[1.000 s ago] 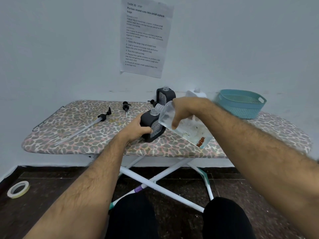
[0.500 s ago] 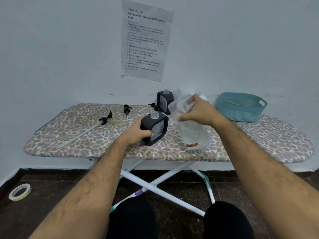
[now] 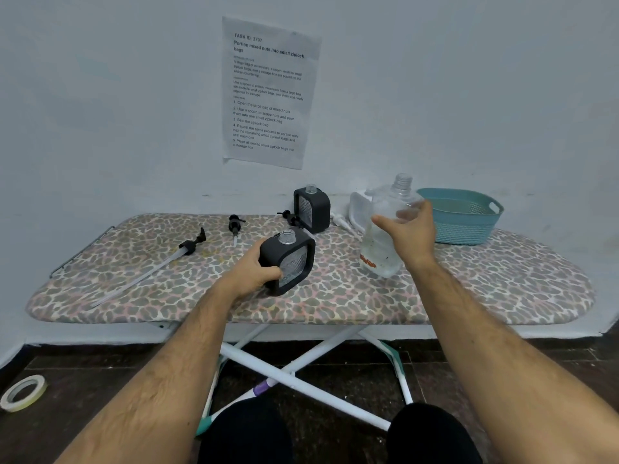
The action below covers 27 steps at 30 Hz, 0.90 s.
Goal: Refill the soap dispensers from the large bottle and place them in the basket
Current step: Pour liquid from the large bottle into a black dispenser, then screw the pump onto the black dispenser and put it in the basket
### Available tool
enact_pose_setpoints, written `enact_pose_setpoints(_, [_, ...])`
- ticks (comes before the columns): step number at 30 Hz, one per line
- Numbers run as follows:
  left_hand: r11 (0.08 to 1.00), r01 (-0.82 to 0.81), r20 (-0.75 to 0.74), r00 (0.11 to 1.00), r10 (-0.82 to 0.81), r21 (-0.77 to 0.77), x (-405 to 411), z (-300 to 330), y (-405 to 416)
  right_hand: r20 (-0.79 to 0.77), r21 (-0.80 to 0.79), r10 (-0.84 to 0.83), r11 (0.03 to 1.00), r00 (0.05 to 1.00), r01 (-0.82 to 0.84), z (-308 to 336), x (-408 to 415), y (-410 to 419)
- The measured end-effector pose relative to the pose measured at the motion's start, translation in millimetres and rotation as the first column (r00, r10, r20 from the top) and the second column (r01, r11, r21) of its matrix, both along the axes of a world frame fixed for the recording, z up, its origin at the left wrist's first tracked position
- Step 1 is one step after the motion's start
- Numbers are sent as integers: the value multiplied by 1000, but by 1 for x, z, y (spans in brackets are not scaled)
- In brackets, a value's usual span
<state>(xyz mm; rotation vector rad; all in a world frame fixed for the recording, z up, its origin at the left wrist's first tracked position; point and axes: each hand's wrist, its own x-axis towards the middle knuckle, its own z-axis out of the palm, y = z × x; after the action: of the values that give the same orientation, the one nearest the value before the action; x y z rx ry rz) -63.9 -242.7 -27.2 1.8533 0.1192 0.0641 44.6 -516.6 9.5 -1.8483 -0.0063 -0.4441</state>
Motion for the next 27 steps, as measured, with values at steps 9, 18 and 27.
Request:
enact_pose_setpoints(9, [999, 37, -8, 999, -37, 7, 1, 2, 1, 1, -45, -14, 999, 1000, 14, -19, 2, 2])
enact_pose_setpoints(18, [996, 54, -80, 996, -48, 70, 4, 7, 5, -14, -87, -51, 995, 999, 49, -10, -1, -1])
enact_pose_setpoints(27, [988, 102, -163, 983, -83, 115, 5, 22, 8, 423, -307, 212, 948, 881, -81, 16, -51, 51])
